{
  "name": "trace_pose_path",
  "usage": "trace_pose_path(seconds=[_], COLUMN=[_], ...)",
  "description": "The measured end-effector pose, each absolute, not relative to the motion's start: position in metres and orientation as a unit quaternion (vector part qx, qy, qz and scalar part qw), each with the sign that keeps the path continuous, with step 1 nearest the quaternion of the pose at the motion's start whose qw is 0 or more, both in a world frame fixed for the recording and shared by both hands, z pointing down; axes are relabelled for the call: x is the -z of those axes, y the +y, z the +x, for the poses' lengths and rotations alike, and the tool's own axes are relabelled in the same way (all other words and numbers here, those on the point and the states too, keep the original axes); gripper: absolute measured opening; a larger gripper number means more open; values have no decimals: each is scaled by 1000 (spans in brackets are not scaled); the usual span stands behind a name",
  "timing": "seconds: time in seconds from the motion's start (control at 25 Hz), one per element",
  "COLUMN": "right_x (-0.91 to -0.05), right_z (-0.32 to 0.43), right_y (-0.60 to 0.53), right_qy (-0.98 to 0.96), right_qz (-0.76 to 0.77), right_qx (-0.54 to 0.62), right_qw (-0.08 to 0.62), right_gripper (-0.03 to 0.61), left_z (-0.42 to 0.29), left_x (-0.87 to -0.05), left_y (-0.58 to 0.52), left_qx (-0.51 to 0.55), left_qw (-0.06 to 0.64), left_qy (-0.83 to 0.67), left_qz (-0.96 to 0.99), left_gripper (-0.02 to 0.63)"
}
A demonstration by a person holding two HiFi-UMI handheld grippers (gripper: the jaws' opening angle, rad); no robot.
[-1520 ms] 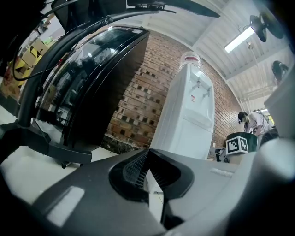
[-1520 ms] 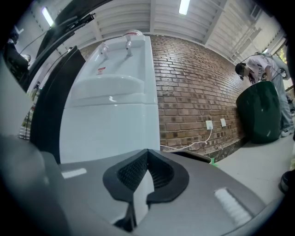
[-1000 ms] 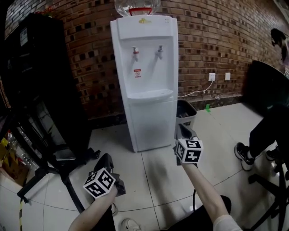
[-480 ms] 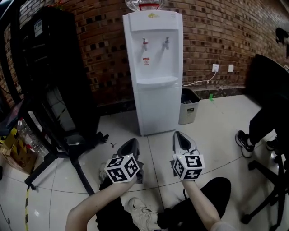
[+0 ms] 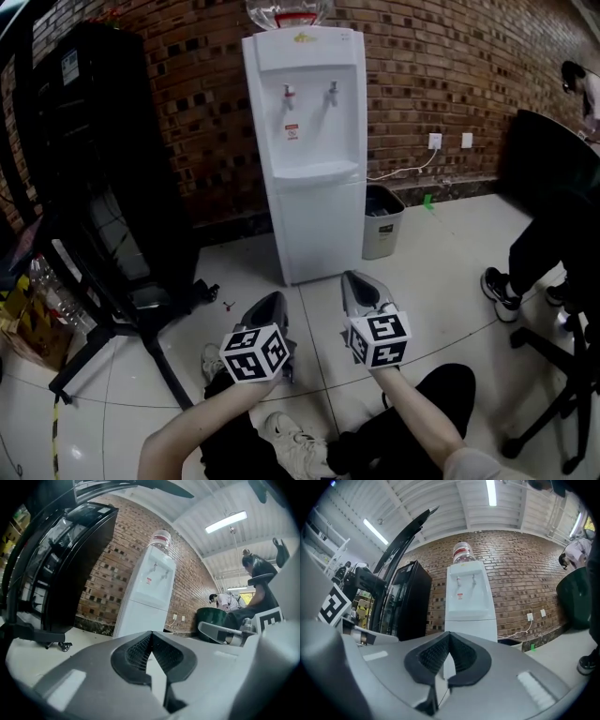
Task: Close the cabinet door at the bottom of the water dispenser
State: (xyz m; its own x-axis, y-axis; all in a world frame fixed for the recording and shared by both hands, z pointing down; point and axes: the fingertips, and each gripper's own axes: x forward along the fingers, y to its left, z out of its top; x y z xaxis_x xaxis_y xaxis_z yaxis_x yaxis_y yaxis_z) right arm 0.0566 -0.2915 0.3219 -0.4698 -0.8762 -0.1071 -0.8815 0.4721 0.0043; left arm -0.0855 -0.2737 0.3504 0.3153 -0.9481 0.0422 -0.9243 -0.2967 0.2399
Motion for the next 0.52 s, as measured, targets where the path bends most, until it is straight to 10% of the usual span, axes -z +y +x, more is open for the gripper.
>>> trace_pose_path(seconds=[0.52], right_x=[-332], right_z=[56], right_y=[-289], right_qy=[857], right_qz=[-513], right_qx=[-20], right_qw=[34], right_gripper=[0], left_z=[-95], left_x=[-362], left_y=[-272], left_qx=[45], left_qw=[114], left_qy=[-593], left_qz=[796], left_gripper=[14])
